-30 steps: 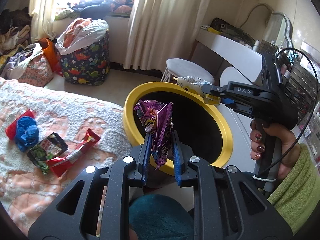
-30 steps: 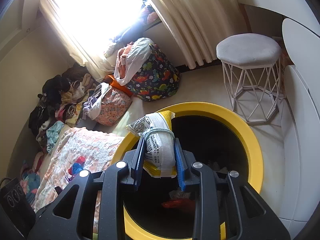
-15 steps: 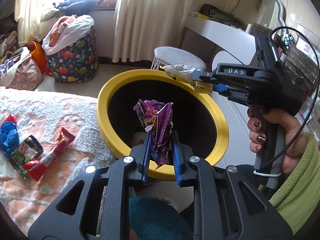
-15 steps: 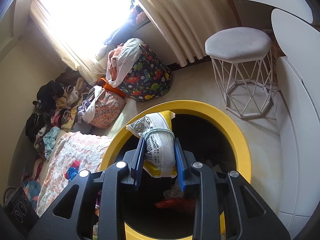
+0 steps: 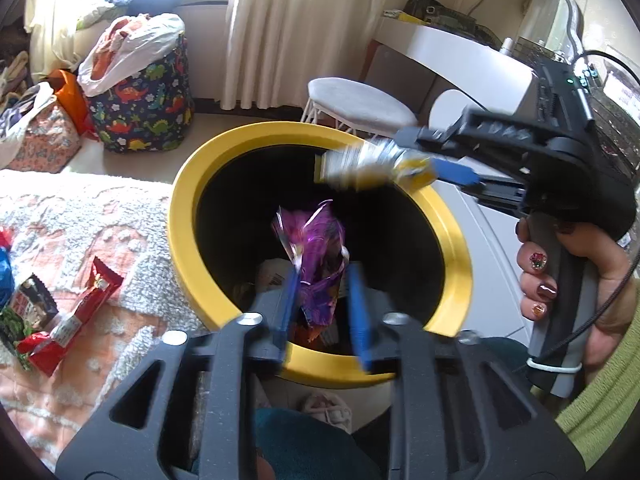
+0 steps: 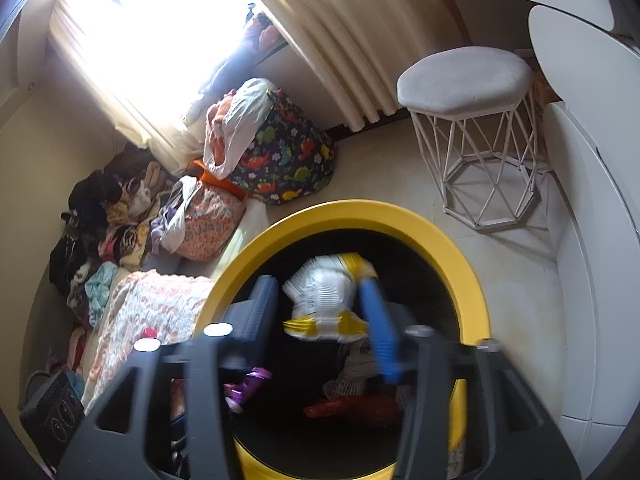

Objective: Collect trash
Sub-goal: 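Open both grippers to drop the chip bag and wrapper into the bin, then move both open grippers back over the blue bag and red wrapper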

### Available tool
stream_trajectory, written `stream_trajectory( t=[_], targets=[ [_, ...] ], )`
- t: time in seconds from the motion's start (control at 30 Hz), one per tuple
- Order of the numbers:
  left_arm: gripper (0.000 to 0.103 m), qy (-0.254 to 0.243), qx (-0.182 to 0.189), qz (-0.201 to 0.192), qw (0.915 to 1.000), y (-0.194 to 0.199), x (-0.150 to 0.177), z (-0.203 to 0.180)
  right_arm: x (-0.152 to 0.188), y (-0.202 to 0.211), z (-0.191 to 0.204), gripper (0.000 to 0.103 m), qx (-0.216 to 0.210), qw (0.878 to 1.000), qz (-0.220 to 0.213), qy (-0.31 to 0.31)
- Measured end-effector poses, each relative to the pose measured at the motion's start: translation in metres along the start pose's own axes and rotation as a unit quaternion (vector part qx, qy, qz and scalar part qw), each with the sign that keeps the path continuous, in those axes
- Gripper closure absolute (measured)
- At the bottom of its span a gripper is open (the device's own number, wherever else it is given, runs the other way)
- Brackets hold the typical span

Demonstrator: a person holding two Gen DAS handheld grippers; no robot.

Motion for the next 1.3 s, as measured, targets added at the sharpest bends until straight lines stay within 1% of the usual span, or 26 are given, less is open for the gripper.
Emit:
stream_trajectory(
  t=[0.03, 0.1, 0.13, 0.17, 0.3, 0.43, 0.9, 1.3],
  targets=[
    [0.038, 0.008, -0.002, -0.003, 1.0000, 0.002, 0.000, 0.003, 0.000, 0.002, 0.001, 0.035, -0.002, 1.000, -0.007, -0.003],
    [0.020, 0.019, -0.007, -0.017, 0.9997, 0.008, 0.002, 0.009, -0.001, 0.002, 0.002, 0.035, -0.004, 1.000, -0.007, 0.001],
    [0.013, 0.023, -0.011, -0.023, 0.9994, 0.011, 0.002, 0.012, 0.000, 0.001, 0.004, 0.032, 0.000, 1.000, -0.006, 0.006],
    [0.011, 0.028, -0.017, -0.029, 0.9990, 0.015, 0.002, 0.015, 0.001, 0.000, 0.005, 0.031, 0.002, 1.000, -0.006, 0.010],
    [0.011, 0.042, -0.041, -0.047, 0.9971, 0.028, 0.003, 0.025, 0.004, -0.004, 0.018, 0.029, 0.001, 0.999, 0.000, 0.036],
    [0.011, 0.056, -0.055, -0.059, 0.9951, 0.040, 0.005, 0.036, 0.007, -0.004, 0.035, 0.026, -0.002, 0.998, -0.002, 0.064],
    [0.011, 0.091, -0.098, -0.093, 0.9866, 0.072, 0.003, 0.069, 0.017, -0.008, 0.077, 0.025, -0.027, 0.993, -0.001, 0.113],
    [0.011, 0.116, -0.141, -0.120, 0.9758, 0.096, 0.006, 0.099, 0.029, -0.011, 0.109, 0.022, -0.048, 0.988, -0.001, 0.145]
  ],
)
Point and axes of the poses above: each gripper's, at about its wrist camera, not at the fingertips, and y roughly against the way its jaws point, z to its left, x to its underside, the point moved 1 cm from there along -y, roughly the way its jaws point, and after that the axes turned 1 degree about -x, right-handed, at the moved point
